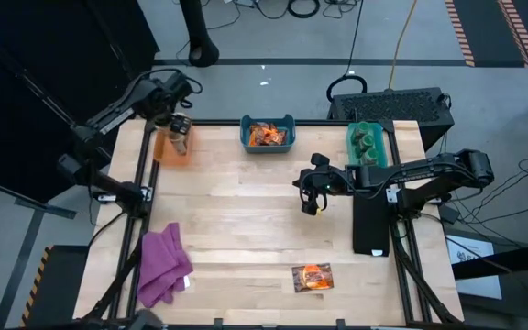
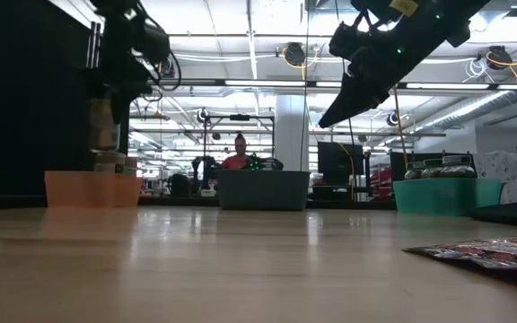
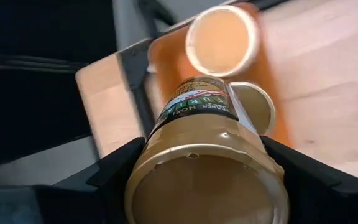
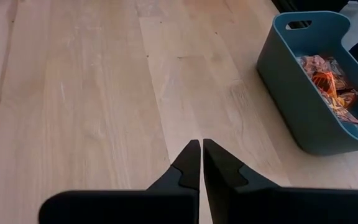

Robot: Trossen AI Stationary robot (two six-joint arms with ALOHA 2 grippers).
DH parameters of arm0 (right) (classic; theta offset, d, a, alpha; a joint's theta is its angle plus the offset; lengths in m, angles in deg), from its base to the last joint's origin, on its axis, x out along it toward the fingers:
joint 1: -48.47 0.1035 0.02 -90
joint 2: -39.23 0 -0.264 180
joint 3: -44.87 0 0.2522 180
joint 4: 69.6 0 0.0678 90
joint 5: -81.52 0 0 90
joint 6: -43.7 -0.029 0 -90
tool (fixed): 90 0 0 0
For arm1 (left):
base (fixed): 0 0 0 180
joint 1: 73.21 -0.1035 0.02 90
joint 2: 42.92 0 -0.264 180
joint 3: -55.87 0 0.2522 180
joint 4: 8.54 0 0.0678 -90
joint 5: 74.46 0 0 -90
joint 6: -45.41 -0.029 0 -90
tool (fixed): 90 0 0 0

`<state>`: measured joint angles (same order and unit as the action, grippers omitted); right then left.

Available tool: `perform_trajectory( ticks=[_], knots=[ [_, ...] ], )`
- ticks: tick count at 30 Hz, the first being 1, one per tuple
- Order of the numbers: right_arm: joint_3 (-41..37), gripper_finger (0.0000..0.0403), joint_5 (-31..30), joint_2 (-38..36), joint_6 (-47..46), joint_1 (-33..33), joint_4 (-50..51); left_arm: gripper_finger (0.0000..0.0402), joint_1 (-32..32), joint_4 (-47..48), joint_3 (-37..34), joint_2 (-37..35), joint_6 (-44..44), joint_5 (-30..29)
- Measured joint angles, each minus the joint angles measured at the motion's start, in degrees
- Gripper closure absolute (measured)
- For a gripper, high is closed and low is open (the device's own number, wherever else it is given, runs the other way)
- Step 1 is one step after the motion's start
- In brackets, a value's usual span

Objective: Sort spices by type
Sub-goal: Put the gold seasoning bottle into the orange bin

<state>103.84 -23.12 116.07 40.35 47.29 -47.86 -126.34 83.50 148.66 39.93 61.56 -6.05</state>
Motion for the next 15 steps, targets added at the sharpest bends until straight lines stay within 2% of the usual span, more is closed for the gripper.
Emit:
perform_trajectory(
  ticks=[6,11,15],
  knots=[
    [0.0,0.0403,0.0,0.0,0.0,0.0,0.1,0.0118,-1.0,0.1,0.1,4.1,0.4,-7.5],
    [0.0,0.0403,0.0,0.0,0.6,0.0,0.4,0.0118,-0.9,0.0,0.1,4.0,0.0,-7.1],
    [0.0,0.0403,0.0,0.0,1.1,0.0,0.4,0.0118,-0.5,0.4,0.1,2.6,0.0,-4.0]
  ],
)
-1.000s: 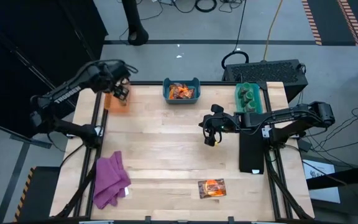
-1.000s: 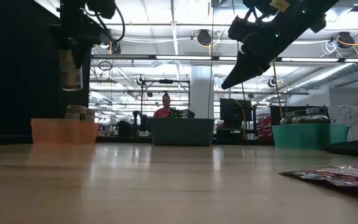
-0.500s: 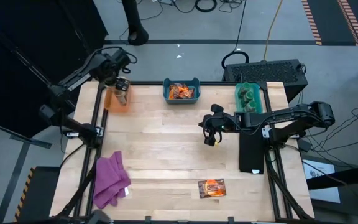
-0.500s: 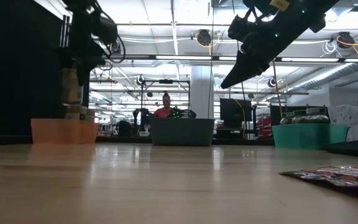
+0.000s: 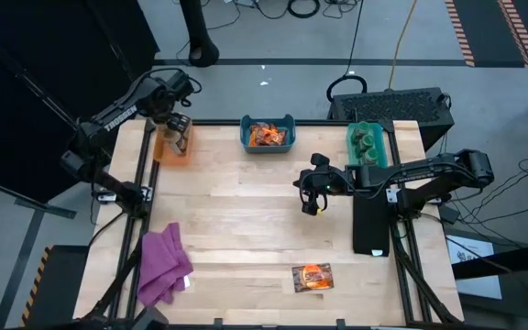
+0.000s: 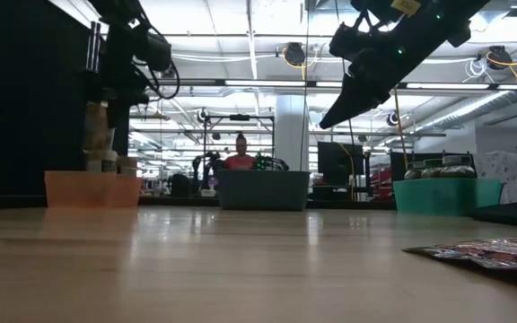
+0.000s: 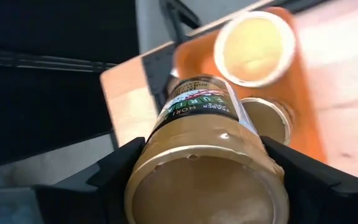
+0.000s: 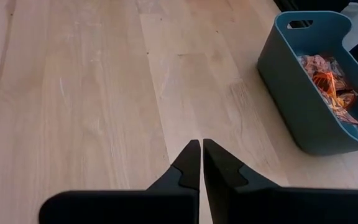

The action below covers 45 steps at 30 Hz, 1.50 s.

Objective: Sort spices by type
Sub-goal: Put the gold seasoning bottle into the orange bin

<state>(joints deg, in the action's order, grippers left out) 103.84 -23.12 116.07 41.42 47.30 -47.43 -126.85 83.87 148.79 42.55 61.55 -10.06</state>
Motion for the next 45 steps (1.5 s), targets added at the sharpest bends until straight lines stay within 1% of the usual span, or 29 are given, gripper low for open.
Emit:
perform_trajectory(
  ticks=[6,10,14,22,29,35,41,45],
  knots=[
    [0.0,0.0403,0.0,0.0,0.0,0.0,0.0,0.0118,1.3,0.6,-0.1,-2.0,0.0,2.6],
    [0.0,0.0403,0.0,0.0,0.0,0.0,0.0,0.0118,0.8,1.5,1.6,-2.4,0.0,3.1],
    [0.0,0.0403,0.0,0.0,0.0,0.0,0.0,0.0118,-0.5,0.2,2.0,-2.3,0.4,1.1],
    [0.0,0.0403,0.0,0.0,0.2,0.0,-0.3,0.0118,-0.5,-0.2,2.0,-0.9,3.0,-1.9],
    [0.0,0.0403,0.0,0.0,0.2,0.0,-0.3,0.0118,-0.3,-0.2,0.7,-0.8,3.1,-1.9],
    [0.0,0.0403,0.0,0.0,0.2,0.0,-0.3,0.0118,-0.2,-0.1,-0.1,-0.8,3.7,-1.3],
    [0.0,0.0403,0.0,0.0,0.2,0.0,-0.3,0.0118,-0.2,0.0,-0.1,-0.8,3.0,2.1],
    [0.0,0.0403,0.0,0.0,0.2,0.0,-0.3,0.0118,-0.2,0.4,-0.1,-0.8,3.0,2.8]
  ],
)
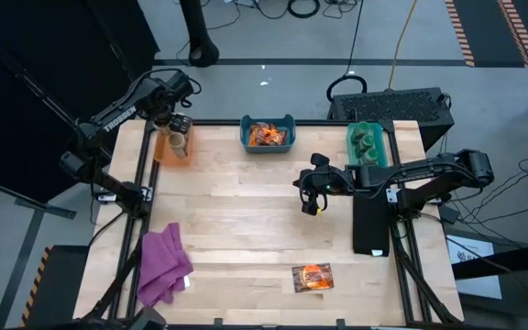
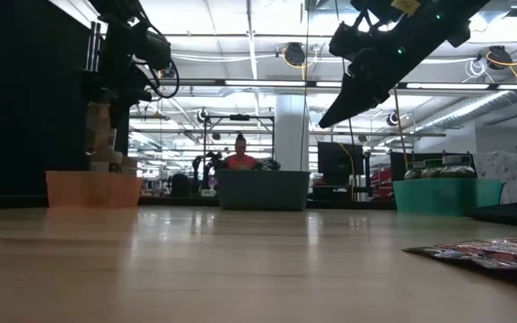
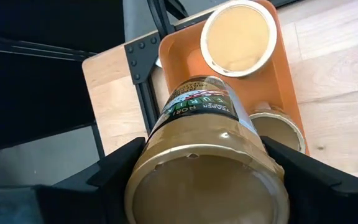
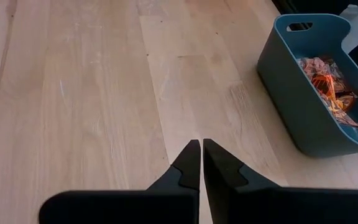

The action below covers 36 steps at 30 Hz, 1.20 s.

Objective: Sort spices by type
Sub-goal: Put the gold seasoning bottle into the orange bin

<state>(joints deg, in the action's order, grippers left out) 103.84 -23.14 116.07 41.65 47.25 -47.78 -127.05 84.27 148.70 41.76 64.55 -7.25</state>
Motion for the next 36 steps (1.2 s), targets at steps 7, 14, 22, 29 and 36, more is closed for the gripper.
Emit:
perform_trajectory(
  ticks=[7,14,22,29,36],
  knots=[
    [0.0,0.0403,0.0,0.0,0.0,0.0,0.0,0.0118,0.0,0.5,0.0,0.0,-0.8,1.5],
    [0.0,0.0403,0.0,0.0,0.0,0.0,0.0,0.0118,-0.5,1.0,0.0,0.0,-1.6,3.4],
    [0.0,0.0403,0.0,0.0,-0.2,0.0,0.0,0.0118,-1.0,0.9,0.0,0.0,-1.7,4.6],
    [0.0,0.0403,0.0,0.0,-0.2,0.0,0.0,0.0118,-1.0,0.7,0.0,0.0,-1.6,5.2],
    [0.0,0.0403,0.0,0.0,-0.2,0.0,0.0,0.0118,-0.6,-1.2,0.0,0.0,0.0,5.5]
  ],
)
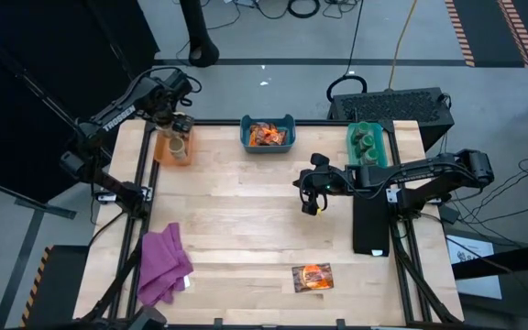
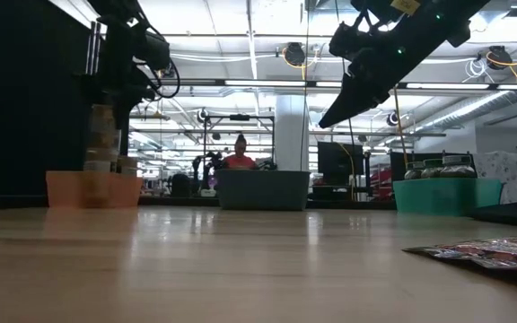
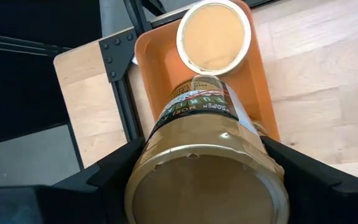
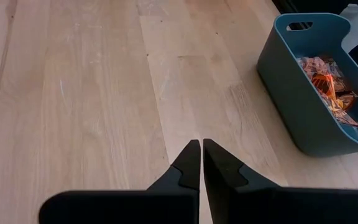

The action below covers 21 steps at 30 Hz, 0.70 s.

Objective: Sort spices by type
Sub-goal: Put the gold seasoning bottle into the orange bin

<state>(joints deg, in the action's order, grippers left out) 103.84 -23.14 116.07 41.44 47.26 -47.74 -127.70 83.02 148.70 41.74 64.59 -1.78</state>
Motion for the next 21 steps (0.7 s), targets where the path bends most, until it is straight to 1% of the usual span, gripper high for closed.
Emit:
perform_trajectory(
  ticks=[13,21],
  knots=[
    [0.0,0.0403,0.0,0.0,0.0,0.0,0.4,0.0118,0.3,-0.3,0.0,0.5,0.0,2.2],
    [0.0,0.0403,0.0,0.0,0.0,0.0,0.5,0.0118,0.1,-0.6,0.0,0.5,0.0,2.3]
  ],
)
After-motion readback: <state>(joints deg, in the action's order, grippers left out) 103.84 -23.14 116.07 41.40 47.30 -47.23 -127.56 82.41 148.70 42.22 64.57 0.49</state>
